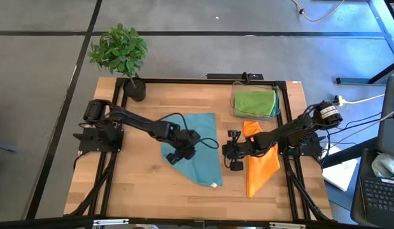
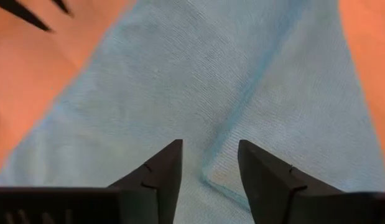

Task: Fold microfiber towels
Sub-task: Fold the light blue microfiber towel

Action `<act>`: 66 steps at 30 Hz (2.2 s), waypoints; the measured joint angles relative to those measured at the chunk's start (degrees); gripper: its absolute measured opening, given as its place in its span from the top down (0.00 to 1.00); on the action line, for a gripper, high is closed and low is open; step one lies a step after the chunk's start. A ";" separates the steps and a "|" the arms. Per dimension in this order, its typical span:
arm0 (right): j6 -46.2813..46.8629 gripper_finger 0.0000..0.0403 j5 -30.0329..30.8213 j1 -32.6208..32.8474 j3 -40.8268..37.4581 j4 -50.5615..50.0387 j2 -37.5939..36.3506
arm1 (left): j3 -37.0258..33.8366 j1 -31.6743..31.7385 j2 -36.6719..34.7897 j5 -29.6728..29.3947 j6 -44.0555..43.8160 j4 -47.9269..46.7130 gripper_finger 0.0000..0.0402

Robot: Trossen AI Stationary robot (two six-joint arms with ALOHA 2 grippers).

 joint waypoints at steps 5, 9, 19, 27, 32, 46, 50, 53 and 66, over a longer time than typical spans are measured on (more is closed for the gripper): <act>0.13 0.77 0.01 0.00 -2.81 4.28 -0.05 | 2.11 -0.42 4.40 -0.03 1.98 -0.83 0.61; 1.55 0.77 -0.04 0.00 -5.18 6.44 -0.04 | 5.00 -0.46 7.50 -0.15 2.82 -2.12 0.61; 4.20 0.77 -1.46 0.02 -6.86 7.56 -0.50 | 13.00 0.11 13.02 -1.51 2.64 -16.36 0.61; 3.13 0.77 -1.28 0.02 -6.86 7.53 -0.50 | 16.01 0.26 12.76 -4.70 2.37 -23.65 0.62; 3.17 0.77 -1.25 0.02 -6.86 7.51 -0.50 | 15.99 0.56 12.76 -4.65 2.34 -25.02 0.62; 3.17 0.77 -1.43 0.02 -6.86 7.47 -0.50 | 15.99 0.52 13.21 -1.50 2.27 -23.97 0.62; 3.45 0.77 -1.45 0.04 -6.86 7.42 -0.50 | 15.96 0.26 14.33 -1.45 1.19 -24.05 0.62; 3.63 0.77 -1.48 0.02 -6.86 7.40 -0.50 | 16.07 0.28 14.66 -2.24 1.05 -24.29 0.62; 3.61 0.77 -1.48 0.03 -6.86 7.37 -0.50 | 16.11 -0.64 14.53 -9.89 0.79 -28.19 0.62</act>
